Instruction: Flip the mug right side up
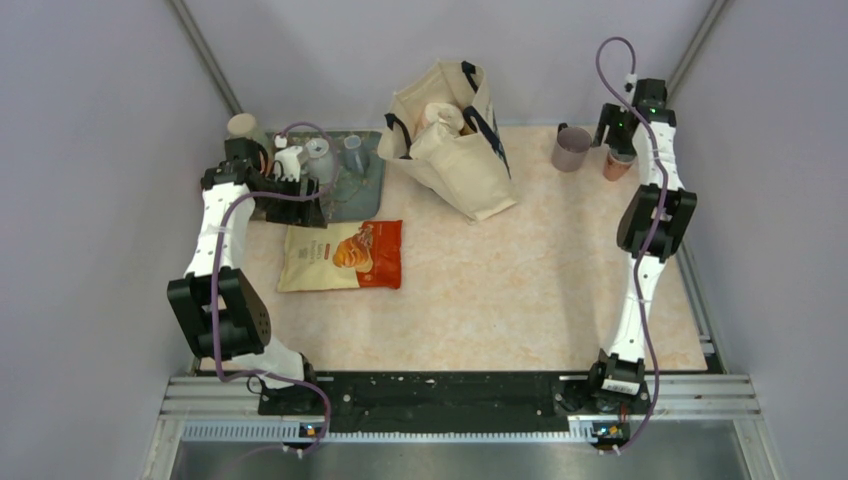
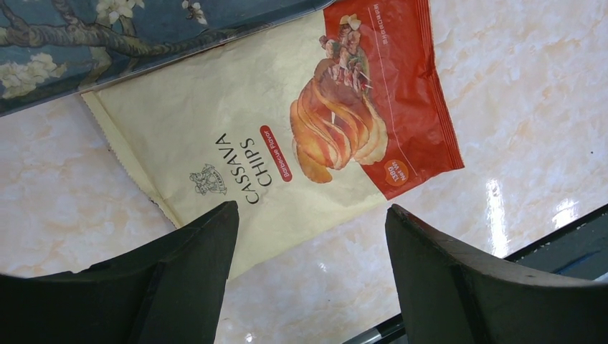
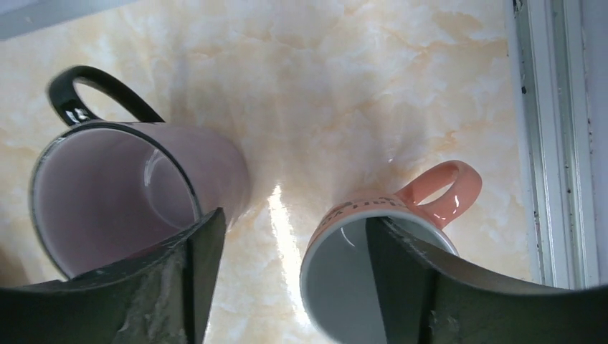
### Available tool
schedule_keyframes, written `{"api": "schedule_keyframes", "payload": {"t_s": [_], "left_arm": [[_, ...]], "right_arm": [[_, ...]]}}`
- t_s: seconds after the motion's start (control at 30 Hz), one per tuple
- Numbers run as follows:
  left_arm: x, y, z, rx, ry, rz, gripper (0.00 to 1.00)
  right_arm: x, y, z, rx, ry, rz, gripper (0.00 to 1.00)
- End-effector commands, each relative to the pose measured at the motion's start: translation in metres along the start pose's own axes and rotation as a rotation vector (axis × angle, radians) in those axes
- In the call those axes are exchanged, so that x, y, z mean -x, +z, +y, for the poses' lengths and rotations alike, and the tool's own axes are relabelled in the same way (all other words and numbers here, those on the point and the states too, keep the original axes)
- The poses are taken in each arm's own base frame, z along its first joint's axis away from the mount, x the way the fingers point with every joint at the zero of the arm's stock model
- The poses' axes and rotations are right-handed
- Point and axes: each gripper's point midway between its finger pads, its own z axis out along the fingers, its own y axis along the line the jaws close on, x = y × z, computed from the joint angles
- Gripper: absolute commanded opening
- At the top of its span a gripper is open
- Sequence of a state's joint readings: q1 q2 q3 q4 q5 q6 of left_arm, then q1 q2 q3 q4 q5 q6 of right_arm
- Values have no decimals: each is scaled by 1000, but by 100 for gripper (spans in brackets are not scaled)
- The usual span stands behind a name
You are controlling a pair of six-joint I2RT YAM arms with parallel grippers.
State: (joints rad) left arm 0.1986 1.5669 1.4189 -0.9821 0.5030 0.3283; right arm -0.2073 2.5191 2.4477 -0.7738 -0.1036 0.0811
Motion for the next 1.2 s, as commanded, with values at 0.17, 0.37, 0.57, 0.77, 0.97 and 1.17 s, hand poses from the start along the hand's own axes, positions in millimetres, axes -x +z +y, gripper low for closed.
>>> {"api": "schedule_keyframes", "payload": {"t_s": [0.17, 0.37, 0.57, 0.77, 0.97, 1.17], "left_arm": [[39, 1, 12, 85, 153, 29, 80], [93, 36, 5, 145, 186, -18, 80], [145, 108, -13, 251, 124, -145, 73], [182, 144, 23, 408, -91, -283, 61], [199, 168, 44, 475, -166, -346, 61], [200, 201, 45, 417, -166, -305, 59]], "right_arm": [[104, -136, 18, 25, -49, -310, 90], [99, -193, 21, 5, 20, -341, 99], [66, -222, 37, 10, 52, -340, 99], [39, -250, 64, 120, -5, -414, 99], [25, -272, 71, 161, -32, -455, 99], [20, -286, 69, 153, -65, -496, 99]]}}
